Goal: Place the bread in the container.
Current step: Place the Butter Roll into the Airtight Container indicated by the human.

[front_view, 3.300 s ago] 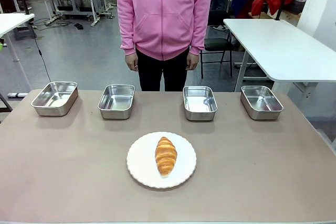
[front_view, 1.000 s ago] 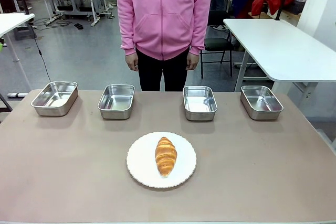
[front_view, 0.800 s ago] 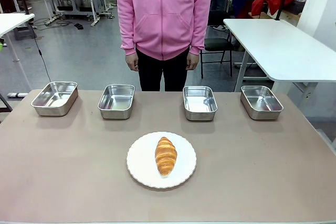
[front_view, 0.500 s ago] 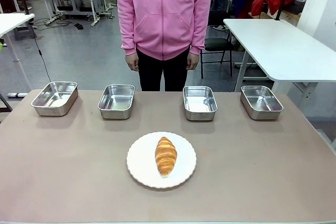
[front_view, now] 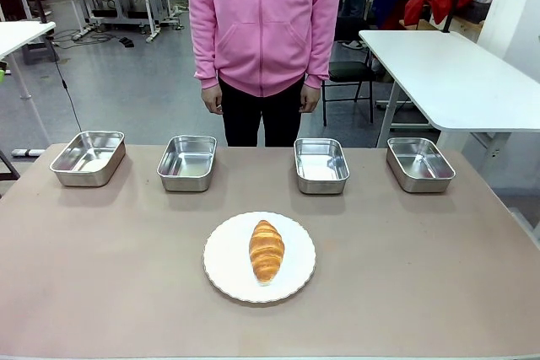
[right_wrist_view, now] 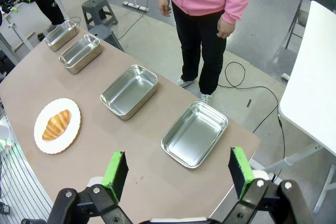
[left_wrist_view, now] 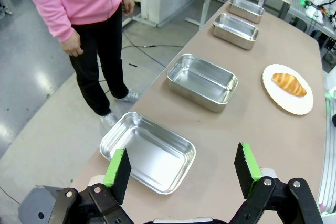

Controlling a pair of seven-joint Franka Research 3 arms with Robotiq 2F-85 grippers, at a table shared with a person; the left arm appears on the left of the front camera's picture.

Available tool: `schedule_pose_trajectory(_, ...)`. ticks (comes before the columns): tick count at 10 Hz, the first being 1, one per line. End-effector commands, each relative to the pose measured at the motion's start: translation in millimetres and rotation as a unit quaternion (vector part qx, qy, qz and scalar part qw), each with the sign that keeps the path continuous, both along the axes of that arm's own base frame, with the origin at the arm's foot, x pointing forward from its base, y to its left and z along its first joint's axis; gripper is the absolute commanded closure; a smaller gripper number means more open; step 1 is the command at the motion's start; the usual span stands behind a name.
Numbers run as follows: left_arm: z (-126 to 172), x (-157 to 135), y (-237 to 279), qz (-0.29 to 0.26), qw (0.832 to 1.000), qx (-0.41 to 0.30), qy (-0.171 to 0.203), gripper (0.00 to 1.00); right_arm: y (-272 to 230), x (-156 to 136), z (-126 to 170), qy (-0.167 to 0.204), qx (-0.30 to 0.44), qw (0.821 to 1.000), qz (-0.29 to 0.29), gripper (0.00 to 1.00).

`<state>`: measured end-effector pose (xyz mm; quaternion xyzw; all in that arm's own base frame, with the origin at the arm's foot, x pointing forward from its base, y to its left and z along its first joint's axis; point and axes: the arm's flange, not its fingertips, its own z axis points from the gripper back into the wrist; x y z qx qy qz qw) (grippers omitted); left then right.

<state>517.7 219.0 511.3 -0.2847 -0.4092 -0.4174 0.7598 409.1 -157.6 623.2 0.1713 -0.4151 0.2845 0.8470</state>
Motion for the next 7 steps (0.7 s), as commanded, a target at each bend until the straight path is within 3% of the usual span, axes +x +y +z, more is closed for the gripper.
schedule_pose_trajectory(1,0.8,-1.7,-0.9,-0.005,1.000,0.002,-0.006,0.00,0.0,2.1,1.1,-0.012,0.004,1.000,0.007,0.00)
schedule_pose_trajectory(7,0.8,-1.7,-0.9,-0.005,1.000,0.002,-0.006,0.00,0.0,2.1,1.1,-0.012,0.004,1.000,0.007,0.00)
